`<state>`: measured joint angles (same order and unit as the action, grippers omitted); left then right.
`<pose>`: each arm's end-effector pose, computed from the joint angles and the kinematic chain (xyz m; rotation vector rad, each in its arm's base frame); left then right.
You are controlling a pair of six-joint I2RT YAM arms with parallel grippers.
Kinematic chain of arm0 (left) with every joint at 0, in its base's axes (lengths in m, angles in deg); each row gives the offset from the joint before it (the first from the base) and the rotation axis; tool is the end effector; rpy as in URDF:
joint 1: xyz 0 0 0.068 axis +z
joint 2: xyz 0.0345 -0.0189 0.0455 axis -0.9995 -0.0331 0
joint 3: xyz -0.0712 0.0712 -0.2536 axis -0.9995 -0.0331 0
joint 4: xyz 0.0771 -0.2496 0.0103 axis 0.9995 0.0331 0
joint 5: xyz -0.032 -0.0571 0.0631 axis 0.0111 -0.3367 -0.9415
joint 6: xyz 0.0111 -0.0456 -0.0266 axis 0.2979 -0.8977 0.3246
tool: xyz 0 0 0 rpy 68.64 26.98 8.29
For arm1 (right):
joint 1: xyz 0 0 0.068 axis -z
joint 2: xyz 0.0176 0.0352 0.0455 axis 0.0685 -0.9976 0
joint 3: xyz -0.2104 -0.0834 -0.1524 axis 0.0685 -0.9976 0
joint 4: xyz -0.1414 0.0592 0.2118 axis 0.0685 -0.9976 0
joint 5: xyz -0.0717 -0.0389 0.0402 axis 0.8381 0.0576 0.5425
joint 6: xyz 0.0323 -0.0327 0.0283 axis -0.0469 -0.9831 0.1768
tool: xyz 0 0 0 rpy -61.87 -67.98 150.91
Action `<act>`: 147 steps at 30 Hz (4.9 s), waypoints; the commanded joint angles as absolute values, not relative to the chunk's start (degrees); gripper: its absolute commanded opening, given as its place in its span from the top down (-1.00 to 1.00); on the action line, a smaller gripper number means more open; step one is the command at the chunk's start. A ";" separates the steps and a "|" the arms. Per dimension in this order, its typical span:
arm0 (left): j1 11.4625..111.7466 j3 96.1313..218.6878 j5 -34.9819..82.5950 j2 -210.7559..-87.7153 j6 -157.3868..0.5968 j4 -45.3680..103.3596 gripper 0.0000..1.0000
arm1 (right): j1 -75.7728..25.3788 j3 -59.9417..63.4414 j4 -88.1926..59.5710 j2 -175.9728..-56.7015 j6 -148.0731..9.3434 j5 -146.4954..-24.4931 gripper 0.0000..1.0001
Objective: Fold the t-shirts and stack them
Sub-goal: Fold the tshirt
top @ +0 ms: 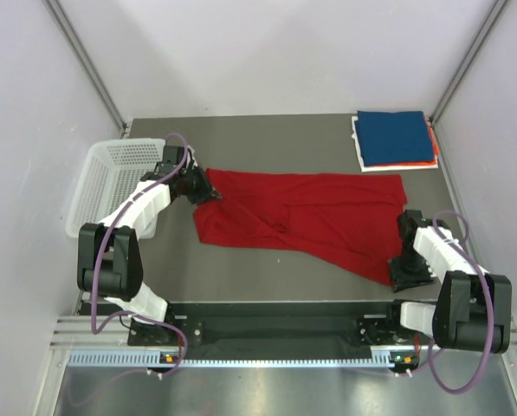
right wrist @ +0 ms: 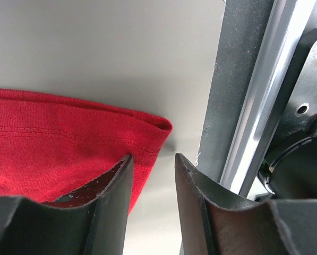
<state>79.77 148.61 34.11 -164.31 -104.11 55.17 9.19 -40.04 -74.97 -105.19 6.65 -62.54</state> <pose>0.3300 -0.0598 0.2353 -0.4942 2.4988 -0.7306 0.1474 -0.0230 0.1582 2.0962 2.2047 -0.4412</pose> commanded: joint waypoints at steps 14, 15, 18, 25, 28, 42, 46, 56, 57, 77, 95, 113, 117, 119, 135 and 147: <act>80.11 148.08 33.65 -159.96 -103.38 55.44 1.00 | 8.50 -42.95 -67.50 -106.19 9.16 -56.59 0.84; 80.11 148.08 33.56 -159.88 -103.38 55.71 1.00 | 8.50 -42.95 -67.68 -105.92 9.16 -56.32 1.00; 80.11 148.52 32.43 -158.91 -103.12 56.93 1.00 | 8.41 -42.42 -68.56 -103.12 7.76 -55.62 1.00; 80.11 149.23 28.12 -156.36 -102.59 59.31 1.00 | 8.41 -34.96 -74.80 -96.96 -2.05 -49.64 1.00; 80.11 148.18 26.98 -155.40 -102.50 59.58 1.00 | 8.41 -32.93 -72.26 -96.34 -10.14 -49.55 1.00; 80.19 153.97 18.89 -158.90 -102.76 62.82 1.00 | 8.50 -18.44 -58.99 -108.89 -35.39 -51.83 1.00; 80.19 155.28 16.08 -161.54 -102.32 63.18 1.00 | 8.33 -16.41 -54.34 -114.61 -40.57 -54.73 1.00; 80.19 159.42 9.40 -165.50 -99.34 67.22 1.00 | 4.37 -11.23 -50.71 -125.25 -43.22 -56.78 1.00; 80.19 159.25 9.05 -165.67 -99.25 67.31 1.00 | 4.37 -10.70 -50.89 -125.78 -43.31 -56.06 1.00; 80.11 160.12 11.68 -170.95 -98.81 64.94 1.00 | 2.70 -3.40 -54.94 -135.45 -40.85 -53.42 1.00; 80.19 175.05 8.34 -180.88 -95.82 71.09 0.24 | 6.03 3.81 -58.45 -137.21 -40.68 -56.32 0.57; 62.45 154.86 10.98 -159.98 -95.02 67.23 0.08 | 14.20 -5.86 -61.53 -133.61 -38.74 -65.81 0.25; 60.42 149.50 13.34 -155.31 -97.31 62.75 0.08 | 15.09 -7.00 -62.23 -131.32 -38.83 -65.64 0.25; 60.51 147.12 13.35 -153.30 -97.31 62.56 0.07 | 15.09 -8.31 -62.23 -129.84 -38.56 -66.69 0.24; 78.52 131.47 26.97 -143.35 -103.55 60.28 -0.05 | 11.75 -17.37 -59.07 -125.52 -36.72 -74.07 0.23; 78.96 126.38 29.25 -145.20 -107.50 53.70 -0.13 | 11.84 -19.92 -57.75 -125.26 -36.45 -71.09 0.22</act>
<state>78.69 127.33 27.25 -144.98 -105.64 58.83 12.20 -19.91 -57.94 -126.43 -36.56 -72.38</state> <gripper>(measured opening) 0.562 0.389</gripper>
